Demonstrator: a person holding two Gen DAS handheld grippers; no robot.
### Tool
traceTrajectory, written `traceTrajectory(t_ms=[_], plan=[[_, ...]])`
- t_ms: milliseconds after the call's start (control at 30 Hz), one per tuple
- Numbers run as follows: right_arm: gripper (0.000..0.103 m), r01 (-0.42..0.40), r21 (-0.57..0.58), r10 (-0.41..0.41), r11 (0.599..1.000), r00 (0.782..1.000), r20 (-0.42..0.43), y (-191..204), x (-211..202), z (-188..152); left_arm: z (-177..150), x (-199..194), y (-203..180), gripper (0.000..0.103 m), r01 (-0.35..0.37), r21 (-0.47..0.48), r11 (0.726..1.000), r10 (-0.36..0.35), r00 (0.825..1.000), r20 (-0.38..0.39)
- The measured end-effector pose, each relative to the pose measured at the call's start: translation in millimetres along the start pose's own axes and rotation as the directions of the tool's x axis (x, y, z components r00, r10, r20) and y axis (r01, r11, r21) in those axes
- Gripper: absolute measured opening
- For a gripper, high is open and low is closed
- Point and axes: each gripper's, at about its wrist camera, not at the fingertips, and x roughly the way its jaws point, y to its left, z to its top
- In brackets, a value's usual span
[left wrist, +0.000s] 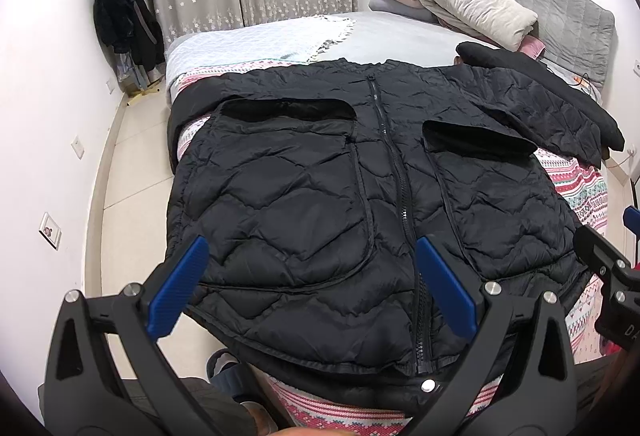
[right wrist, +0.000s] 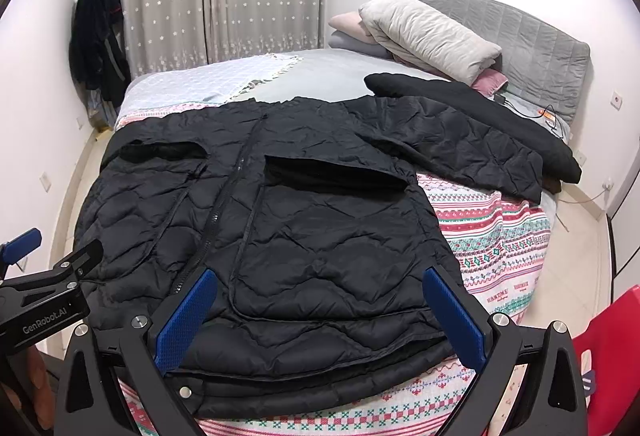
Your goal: Fold large clothes
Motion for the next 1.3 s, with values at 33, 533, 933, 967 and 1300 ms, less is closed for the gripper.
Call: traceTrajectory(t_ms=[33,533,933,967,1300], plan=[[0.103,0.002,-0.001,-0.002,1.0,1.0,-0.001,0,0,0,0,0,-1,0.103,0.007,-0.003,1.0,-0.007,1.0,-0.003],[0.103,0.003,-0.005,-0.003,1.0,1.0,-0.007,-1,0,-2,-3,1,1,0.103,0.02,-0.018,1.0,-0.02,1.0,-0.024],[0.103,-0.104,0.411,0.229,0.906,0.935,-0.269,-127,68,-20,-23,40,79,0.103,-0.043,-0.136,0.99,0.024,0.99,-0.141],[0.103,-0.106,0.456,0.257,0.883,0.924,-0.283,-139,74,-26,-26,43,93,0.103,-0.057,-0.163,0.985,0.033,0.989,-0.143],[0.103,-0.098,0.625,0.368,0.775,0.873,-0.32,-187,103,-62,-66,78,194,0.102,0.044,-0.517,0.855,-0.182,0.959,-0.218]])
